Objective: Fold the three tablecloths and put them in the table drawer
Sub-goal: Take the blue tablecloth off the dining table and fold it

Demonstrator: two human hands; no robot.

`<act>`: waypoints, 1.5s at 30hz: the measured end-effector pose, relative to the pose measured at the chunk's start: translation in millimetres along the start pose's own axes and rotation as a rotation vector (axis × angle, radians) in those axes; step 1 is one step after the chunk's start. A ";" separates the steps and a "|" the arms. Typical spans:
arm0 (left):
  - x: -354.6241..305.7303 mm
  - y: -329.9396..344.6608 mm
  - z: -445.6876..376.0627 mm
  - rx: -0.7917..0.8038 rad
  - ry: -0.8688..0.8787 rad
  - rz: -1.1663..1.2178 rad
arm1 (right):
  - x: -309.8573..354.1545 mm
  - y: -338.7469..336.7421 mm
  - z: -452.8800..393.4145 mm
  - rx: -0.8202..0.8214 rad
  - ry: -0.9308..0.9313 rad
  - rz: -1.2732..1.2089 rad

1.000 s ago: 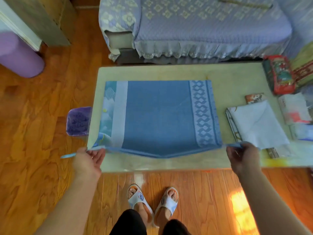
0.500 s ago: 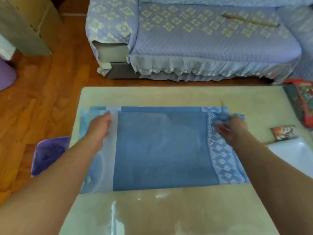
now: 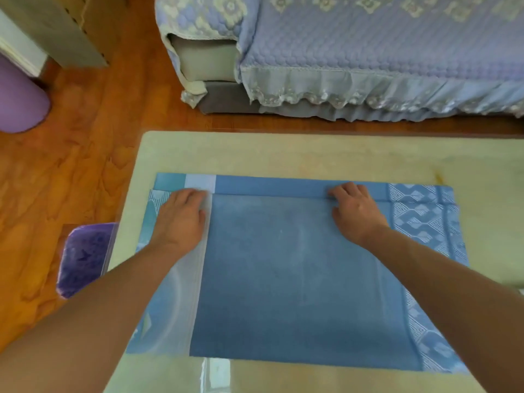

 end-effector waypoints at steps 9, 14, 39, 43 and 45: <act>-6.8 11.4 -60.1 0.273 0.141 -0.228 | -29.1 5.0 -22.7 0.104 0.056 -0.004; -9.1 -0.5 -77.7 0.205 0.106 -0.003 | -37.9 -9.3 -34.2 -0.032 0.041 -0.078; -9.6 -6.3 -98.6 -0.023 0.093 -0.029 | -43.0 -10.2 -62.9 -0.171 0.146 -0.049; -8.7 -4.3 -101.0 -0.013 0.046 -0.084 | -40.4 -10.6 -60.3 -0.203 0.137 -0.037; -17.4 -4.6 -91.7 -0.068 0.037 -0.148 | -39.7 -10.9 -59.8 -0.215 0.146 -0.034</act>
Point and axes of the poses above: each hand's wrist, its own z-axis away from the middle knuckle, its own y-axis out of the palm, x = y × z, the point moved 9 cm from there along -z, towards the middle knuckle, and after that the axes turned 3 degrees about -y, right-handed, at the moved point
